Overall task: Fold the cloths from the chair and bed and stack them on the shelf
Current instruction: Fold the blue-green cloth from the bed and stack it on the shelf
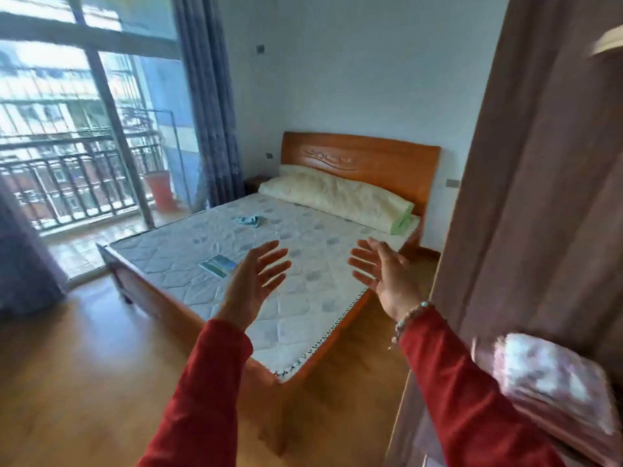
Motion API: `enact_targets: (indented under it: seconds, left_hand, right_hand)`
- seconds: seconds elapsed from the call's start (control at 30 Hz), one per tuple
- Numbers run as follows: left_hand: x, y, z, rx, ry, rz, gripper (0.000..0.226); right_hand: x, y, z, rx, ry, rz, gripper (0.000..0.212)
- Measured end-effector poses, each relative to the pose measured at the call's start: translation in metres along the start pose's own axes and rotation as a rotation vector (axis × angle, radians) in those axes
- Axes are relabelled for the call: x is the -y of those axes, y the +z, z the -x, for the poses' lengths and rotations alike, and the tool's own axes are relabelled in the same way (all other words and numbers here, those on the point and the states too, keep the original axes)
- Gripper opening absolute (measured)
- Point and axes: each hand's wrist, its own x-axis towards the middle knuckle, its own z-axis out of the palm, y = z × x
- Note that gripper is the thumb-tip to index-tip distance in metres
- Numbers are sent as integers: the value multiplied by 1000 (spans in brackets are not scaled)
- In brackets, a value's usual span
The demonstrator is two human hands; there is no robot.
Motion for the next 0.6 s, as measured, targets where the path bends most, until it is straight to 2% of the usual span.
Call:
enact_targets:
  seconds: [0.23,0.6]
  left_hand:
    - [-67,-158,12,-288,112,28,25]
    - [-133,-374,30,-535,181,-11,30]
  right_hand:
    - [-60,161,-27,231,100,30,22]
    - [-172,382,-38,487,207,52,23]
